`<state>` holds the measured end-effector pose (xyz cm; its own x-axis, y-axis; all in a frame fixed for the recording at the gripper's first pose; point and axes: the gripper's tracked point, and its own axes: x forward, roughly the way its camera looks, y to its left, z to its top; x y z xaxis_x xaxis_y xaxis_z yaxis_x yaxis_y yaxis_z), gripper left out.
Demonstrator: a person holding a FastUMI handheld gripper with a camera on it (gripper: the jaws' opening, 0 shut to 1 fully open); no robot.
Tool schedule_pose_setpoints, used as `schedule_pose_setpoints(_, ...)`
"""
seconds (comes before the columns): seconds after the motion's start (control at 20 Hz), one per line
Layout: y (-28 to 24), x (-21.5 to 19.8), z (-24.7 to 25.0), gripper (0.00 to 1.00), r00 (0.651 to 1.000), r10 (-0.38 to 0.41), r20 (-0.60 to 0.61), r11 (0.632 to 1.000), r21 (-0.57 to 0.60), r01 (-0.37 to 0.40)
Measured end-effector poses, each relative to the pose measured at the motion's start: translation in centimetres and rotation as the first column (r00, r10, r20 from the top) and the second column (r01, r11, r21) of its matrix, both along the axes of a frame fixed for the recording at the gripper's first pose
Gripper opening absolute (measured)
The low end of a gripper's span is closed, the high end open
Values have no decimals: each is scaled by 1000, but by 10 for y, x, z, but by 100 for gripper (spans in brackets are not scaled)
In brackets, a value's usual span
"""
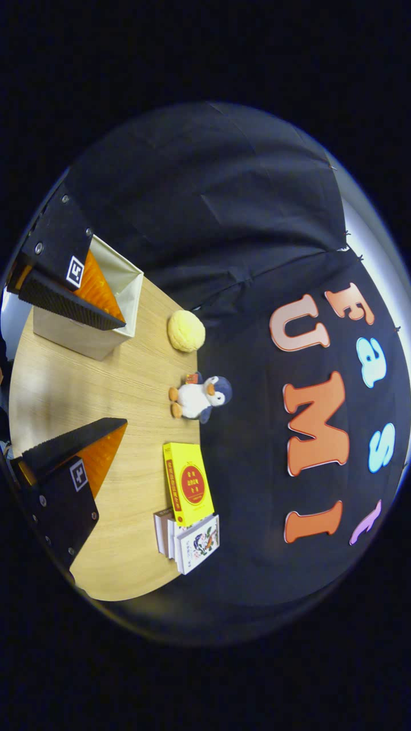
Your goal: Open the storage box then place both shoes into the box .Put the left shoe in first, then the right shoe, with the right side of both shoes facing outward in a uniform manner.
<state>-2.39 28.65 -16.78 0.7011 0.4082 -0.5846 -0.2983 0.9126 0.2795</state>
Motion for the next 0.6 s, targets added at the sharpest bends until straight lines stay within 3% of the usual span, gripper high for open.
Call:
schedule_pose_setpoints(0.2,-51,18,41,95,986,-44,163,999,5,44)
schedule_pose_setpoints(0.4,-101,34,89,95,941,-88,328,996,7,90)
schedule_pose_setpoints(0.6,-135,44,115,95,915,-126,384,992,28,125)
